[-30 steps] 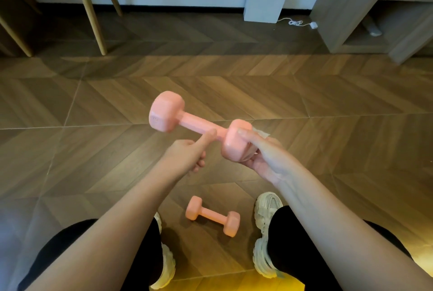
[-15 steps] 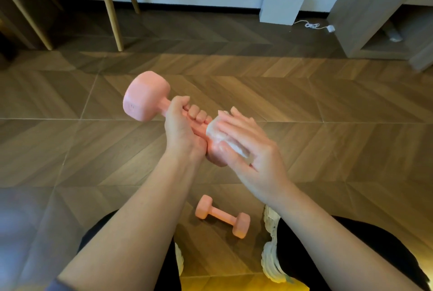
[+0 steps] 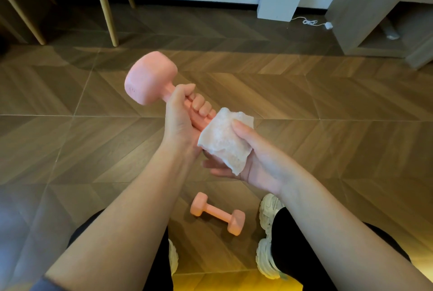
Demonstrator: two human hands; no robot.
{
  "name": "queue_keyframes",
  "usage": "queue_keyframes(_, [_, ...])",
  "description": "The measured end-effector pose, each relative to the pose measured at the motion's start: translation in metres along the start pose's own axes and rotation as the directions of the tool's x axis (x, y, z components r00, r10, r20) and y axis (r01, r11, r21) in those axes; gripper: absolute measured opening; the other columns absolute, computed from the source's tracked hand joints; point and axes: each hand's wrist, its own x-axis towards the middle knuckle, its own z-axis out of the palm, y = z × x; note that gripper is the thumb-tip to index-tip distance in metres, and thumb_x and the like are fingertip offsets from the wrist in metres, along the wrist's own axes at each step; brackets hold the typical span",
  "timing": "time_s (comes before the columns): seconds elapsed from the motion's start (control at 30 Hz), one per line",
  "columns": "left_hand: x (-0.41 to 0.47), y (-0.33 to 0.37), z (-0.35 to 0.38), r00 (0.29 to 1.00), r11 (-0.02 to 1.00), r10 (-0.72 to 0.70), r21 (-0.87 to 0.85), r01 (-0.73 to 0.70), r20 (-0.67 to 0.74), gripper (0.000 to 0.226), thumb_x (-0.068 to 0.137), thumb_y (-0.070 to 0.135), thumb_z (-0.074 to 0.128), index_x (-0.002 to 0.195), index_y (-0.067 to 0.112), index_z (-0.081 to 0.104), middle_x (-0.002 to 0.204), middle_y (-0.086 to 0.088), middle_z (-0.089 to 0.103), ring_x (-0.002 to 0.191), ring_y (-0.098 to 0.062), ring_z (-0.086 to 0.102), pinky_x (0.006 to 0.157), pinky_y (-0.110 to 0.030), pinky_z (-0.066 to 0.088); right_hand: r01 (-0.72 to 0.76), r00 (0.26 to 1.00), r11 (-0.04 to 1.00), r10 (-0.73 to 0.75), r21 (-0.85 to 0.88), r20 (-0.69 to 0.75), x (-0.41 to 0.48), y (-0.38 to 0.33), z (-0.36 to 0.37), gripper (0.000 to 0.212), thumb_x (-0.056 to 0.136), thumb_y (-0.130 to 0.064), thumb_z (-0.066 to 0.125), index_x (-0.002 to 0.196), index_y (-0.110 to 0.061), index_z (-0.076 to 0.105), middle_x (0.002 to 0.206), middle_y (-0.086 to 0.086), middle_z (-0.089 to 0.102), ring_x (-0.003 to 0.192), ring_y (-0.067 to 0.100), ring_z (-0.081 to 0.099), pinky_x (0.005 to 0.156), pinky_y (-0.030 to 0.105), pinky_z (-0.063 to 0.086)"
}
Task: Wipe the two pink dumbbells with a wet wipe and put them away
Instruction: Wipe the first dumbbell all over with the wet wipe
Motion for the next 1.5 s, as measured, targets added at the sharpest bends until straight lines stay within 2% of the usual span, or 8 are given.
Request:
queue_keyframes(0.17, [0.004, 0.005, -0.003, 0.993, 0.998, 0.01, -0.057, -0.016, -0.114, 0.034, 0.091, 0.028, 0.063, 0.068, 0.02, 0.038, 0.053, 0.007, 0.037, 0.044, -0.008, 0.037, 0.052, -0.022, 0.037, 0.085, 0.995, 0.993, -0.089, -0.08, -0.051, 0.002, -0.001, -0.003, 0.053, 0.082, -0.036, 0.066, 0.13, -0.017, 0.056, 0.124, 0.012, 0.067, 0.111, 0.032, 0.066, 0.096, 0.048, 0.052])
queue_keyframes(0.37, [0.006, 0.007, -0.009, 0.989, 0.997, 0.042, -0.065, -0.051, -0.142, 0.039, 0.095, 0.018, 0.047, 0.062, 0.021, 0.026, 0.048, 0.007, 0.02, 0.039, -0.01, 0.02, 0.04, -0.02, 0.026, 0.091, 0.976, 0.973, -0.129, -0.213, -0.174, 0.015, 0.004, 0.012, 0.06, 0.089, -0.058, 0.055, 0.13, -0.015, 0.057, 0.118, 0.022, 0.068, 0.098, 0.038, 0.07, 0.073, 0.042, 0.06])
queue_keyframes(0.63, [0.005, 0.009, -0.009, 0.99, 0.997, 0.08, 0.016, -0.078, -0.115, 0.036, 0.093, 0.017, 0.046, 0.062, 0.021, 0.029, 0.05, 0.006, 0.021, 0.043, -0.011, 0.021, 0.048, -0.024, 0.027, 0.064, 0.998, 0.995, -0.064, -0.073, 0.007, 0.011, -0.001, 0.001, 0.057, 0.088, -0.037, 0.061, 0.139, -0.018, 0.046, 0.131, 0.02, 0.062, 0.118, 0.042, 0.061, 0.093, 0.053, 0.054])
queue_keyframes(0.77, [0.005, 0.006, -0.007, 0.991, 0.996, 0.079, 0.04, -0.075, -0.11, 0.036, 0.093, 0.017, 0.046, 0.063, 0.021, 0.028, 0.049, 0.006, 0.021, 0.042, -0.011, 0.02, 0.047, -0.023, 0.027, 0.088, 0.989, 0.973, -0.11, -0.213, -0.096, 0.015, 0.003, 0.005, 0.06, 0.079, -0.038, 0.077, 0.132, -0.024, 0.05, 0.122, 0.014, 0.068, 0.109, 0.035, 0.067, 0.092, 0.054, 0.055])
queue_keyframes(0.9, [0.005, 0.001, -0.007, 0.991, 0.996, 0.072, 0.057, -0.066, -0.112, 0.036, 0.093, 0.016, 0.046, 0.063, 0.021, 0.027, 0.047, 0.006, 0.022, 0.041, -0.011, 0.02, 0.044, -0.023, 0.025, 0.115, 0.978, 0.959, -0.155, -0.26, -0.14, 0.017, 0.006, 0.009, 0.06, 0.083, -0.056, 0.061, 0.127, -0.016, 0.059, 0.113, 0.021, 0.07, 0.093, 0.031, 0.07, 0.088, 0.054, 0.056])
queue_keyframes(1.07, [0.01, 0.008, -0.01, 0.988, 0.997, 0.073, 0.02, -0.071, -0.134, 0.036, 0.093, 0.017, 0.046, 0.062, 0.021, 0.029, 0.049, 0.007, 0.022, 0.042, -0.01, 0.022, 0.047, -0.023, 0.027, 0.133, 0.991, 0.961, -0.13, -0.242, 0.028, 0.012, 0.004, -0.003, 0.047, 0.094, -0.033, 0.061, 0.133, -0.008, 0.054, 0.123, 0.025, 0.064, 0.114, 0.043, 0.062, 0.1, 0.059, 0.047])
queue_keyframes(1.23, [0.007, 0.002, -0.01, 0.989, 0.999, 0.044, 0.002, -0.045, -0.142, 0.036, 0.094, 0.016, 0.048, 0.063, 0.021, 0.03, 0.048, 0.007, 0.025, 0.041, -0.009, 0.025, 0.044, -0.02, 0.031, 0.092, 0.981, 0.953, -0.136, -0.288, -0.136, 0.02, 0.01, 0.003, 0.068, 0.072, -0.038, 0.081, 0.132, -0.023, 0.051, 0.122, 0.01, 0.066, 0.106, 0.024, 0.068, 0.082, 0.037, 0.059])
queue_keyframes(1.5, [0.012, 0.003, -0.013, 0.981, 1.0, -0.003, -0.003, 0.002, -0.193, 0.029, 0.091, 0.019, 0.059, 0.068, 0.019, 0.043, 0.054, 0.005, 0.042, 0.046, -0.01, 0.042, 0.056, -0.024, 0.041, 0.116, 0.974, 0.949, -0.167, -0.291, -0.153, 0.011, 0.002, -0.001, 0.039, 0.1, -0.041, 0.048, 0.121, -0.011, 0.061, 0.096, 0.014, 0.071, 0.086, 0.024, 0.067, 0.071, 0.037, 0.057])
